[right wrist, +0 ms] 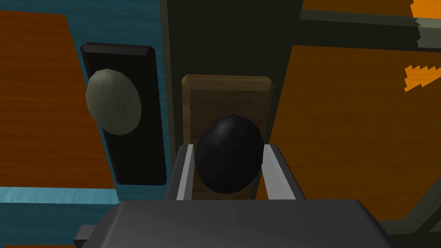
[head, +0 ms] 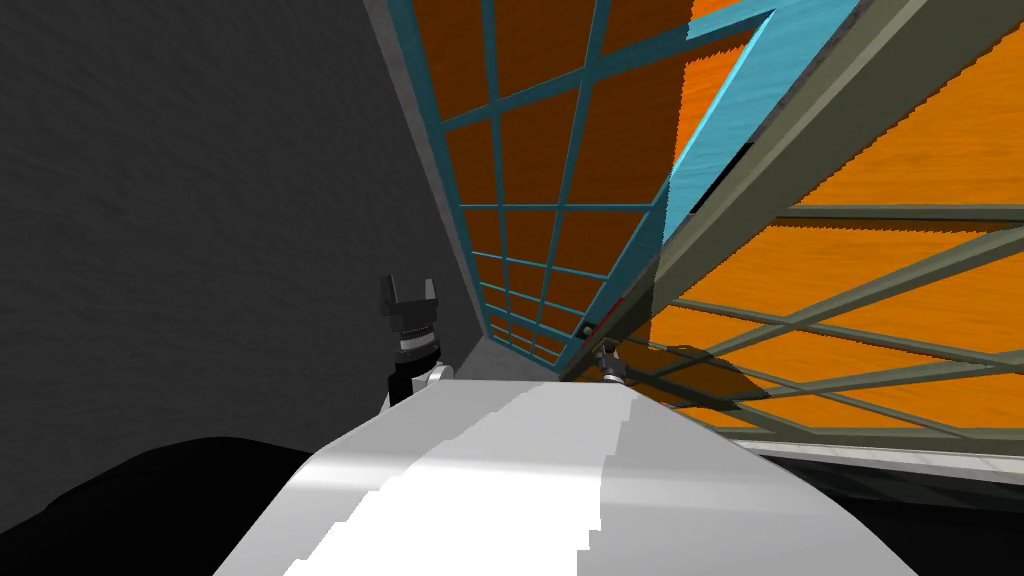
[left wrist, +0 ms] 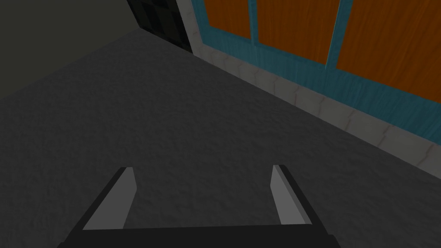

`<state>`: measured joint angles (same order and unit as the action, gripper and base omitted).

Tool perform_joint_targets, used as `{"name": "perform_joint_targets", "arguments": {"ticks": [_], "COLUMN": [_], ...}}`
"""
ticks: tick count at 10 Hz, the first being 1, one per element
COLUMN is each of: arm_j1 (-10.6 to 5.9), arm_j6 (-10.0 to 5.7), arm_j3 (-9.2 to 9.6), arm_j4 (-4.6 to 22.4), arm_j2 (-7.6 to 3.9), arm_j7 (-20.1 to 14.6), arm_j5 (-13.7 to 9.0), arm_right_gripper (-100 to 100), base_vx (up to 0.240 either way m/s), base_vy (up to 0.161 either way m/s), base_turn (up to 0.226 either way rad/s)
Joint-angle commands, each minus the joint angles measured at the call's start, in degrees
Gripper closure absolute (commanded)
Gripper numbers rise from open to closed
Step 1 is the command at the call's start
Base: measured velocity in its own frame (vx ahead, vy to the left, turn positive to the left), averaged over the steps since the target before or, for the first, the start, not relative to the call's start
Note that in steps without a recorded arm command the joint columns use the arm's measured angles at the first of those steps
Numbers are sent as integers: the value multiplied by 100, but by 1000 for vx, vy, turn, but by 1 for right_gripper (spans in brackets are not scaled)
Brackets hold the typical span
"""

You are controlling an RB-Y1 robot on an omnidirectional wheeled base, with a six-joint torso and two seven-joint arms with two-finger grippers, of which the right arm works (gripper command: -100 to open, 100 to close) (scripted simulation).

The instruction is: Pull the door open

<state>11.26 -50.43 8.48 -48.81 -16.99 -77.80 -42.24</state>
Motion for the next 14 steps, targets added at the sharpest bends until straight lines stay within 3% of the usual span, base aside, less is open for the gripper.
{"name": "perform_joint_targets", "arguments": {"ticks": [1, 6, 14], "arm_j1": [182, 384, 481], "arm_j6": [35, 43, 47], "arm_j3": [-83, -170, -217], "arm_j4": [23, 145, 205], "arm_j2": [-56, -80, -90], "arm_j7": [9, 3, -1], "arm_j5": [-47, -71, -81], "arm_right_gripper": [100, 100, 100], "base_vx": [-125, -112, -39], "base_vy": [23, 14, 11], "base_turn": [-18, -27, -6]}}
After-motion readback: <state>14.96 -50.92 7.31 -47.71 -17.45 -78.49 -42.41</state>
